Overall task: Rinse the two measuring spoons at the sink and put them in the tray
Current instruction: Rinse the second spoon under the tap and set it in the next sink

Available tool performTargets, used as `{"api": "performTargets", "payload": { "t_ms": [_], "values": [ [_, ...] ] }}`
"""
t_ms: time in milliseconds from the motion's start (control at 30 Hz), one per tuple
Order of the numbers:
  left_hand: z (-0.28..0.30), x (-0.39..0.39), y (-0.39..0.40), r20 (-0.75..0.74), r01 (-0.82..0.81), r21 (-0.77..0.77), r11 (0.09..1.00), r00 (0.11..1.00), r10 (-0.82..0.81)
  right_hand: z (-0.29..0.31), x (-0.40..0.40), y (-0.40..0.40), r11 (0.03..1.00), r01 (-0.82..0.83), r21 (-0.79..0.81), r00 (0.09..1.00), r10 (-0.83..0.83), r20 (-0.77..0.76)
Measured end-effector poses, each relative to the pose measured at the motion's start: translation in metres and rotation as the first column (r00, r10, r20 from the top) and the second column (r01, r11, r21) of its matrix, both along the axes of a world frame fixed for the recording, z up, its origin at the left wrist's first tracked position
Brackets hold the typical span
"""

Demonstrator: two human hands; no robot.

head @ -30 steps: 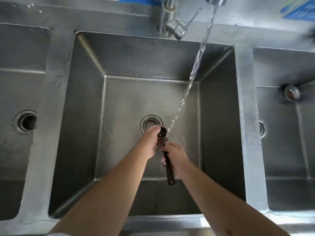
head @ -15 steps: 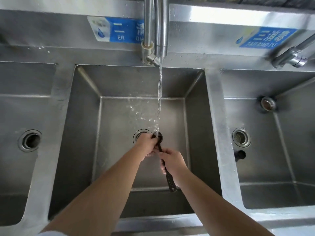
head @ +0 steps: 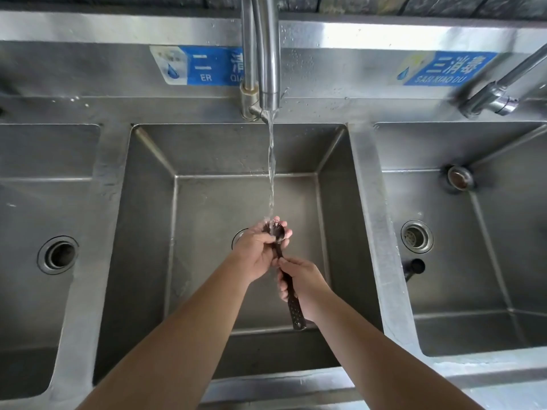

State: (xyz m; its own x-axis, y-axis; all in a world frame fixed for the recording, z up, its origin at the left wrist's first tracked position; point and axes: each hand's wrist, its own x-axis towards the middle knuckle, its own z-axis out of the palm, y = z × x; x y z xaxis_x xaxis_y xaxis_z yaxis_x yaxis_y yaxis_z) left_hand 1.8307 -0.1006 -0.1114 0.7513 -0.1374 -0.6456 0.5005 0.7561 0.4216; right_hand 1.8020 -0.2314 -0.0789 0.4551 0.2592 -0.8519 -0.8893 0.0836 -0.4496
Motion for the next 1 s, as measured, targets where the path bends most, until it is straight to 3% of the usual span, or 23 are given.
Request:
{"api": "performTargets", "payload": {
  "t_ms": [100, 200, 333, 400, 500, 700, 1000],
  "values": [
    [0.001, -0.003, 0.001, 0.033, 0.061, 0.015, 0.998, 0.998, -0.061, 0.0, 0.003, -0.007, 0.993, 0.05, 0.104, 0.995, -0.041, -0.086],
    [-0.002, -0.004, 0.001, 0.038, 0.081, 0.105, 0.991, 0.996, -0.086, -0.001, 0.005, -0.009, 0.997, 0.023, 0.074, 0.998, -0.018, -0.062],
    [-0.008, -0.006, 0.003, -0.029, 0.114, 0.382, 0.917, 0.993, -0.111, -0.002, 0.008, -0.008, 0.947, -0.214, -0.24, 0.961, 0.248, 0.121],
    [-0.007, -0.01, 0.003, -0.021, 0.073, 0.399, 0.914, 0.997, -0.07, -0.003, 0.01, -0.005, 0.9, -0.275, -0.338, 0.918, 0.351, 0.188],
    [0.0, -0.017, -0.005, -0.019, 0.027, 0.325, 0.945, 1.0, -0.022, -0.003, 0.011, 0.004, 0.92, -0.252, -0.299, 0.909, 0.332, 0.254],
    [0.014, -0.011, -0.005, -0.112, 0.166, 0.38, 0.91, 0.985, -0.133, -0.007, 0.02, 0.017, 0.958, -0.154, -0.244, 0.918, 0.23, 0.323],
    [0.034, 0.026, 0.02, -0.054, 0.048, 0.324, 0.945, 0.998, -0.032, 0.003, 0.061, 0.038, 0.995, -0.006, 0.101, 0.985, -0.011, 0.172]
  ]
}}
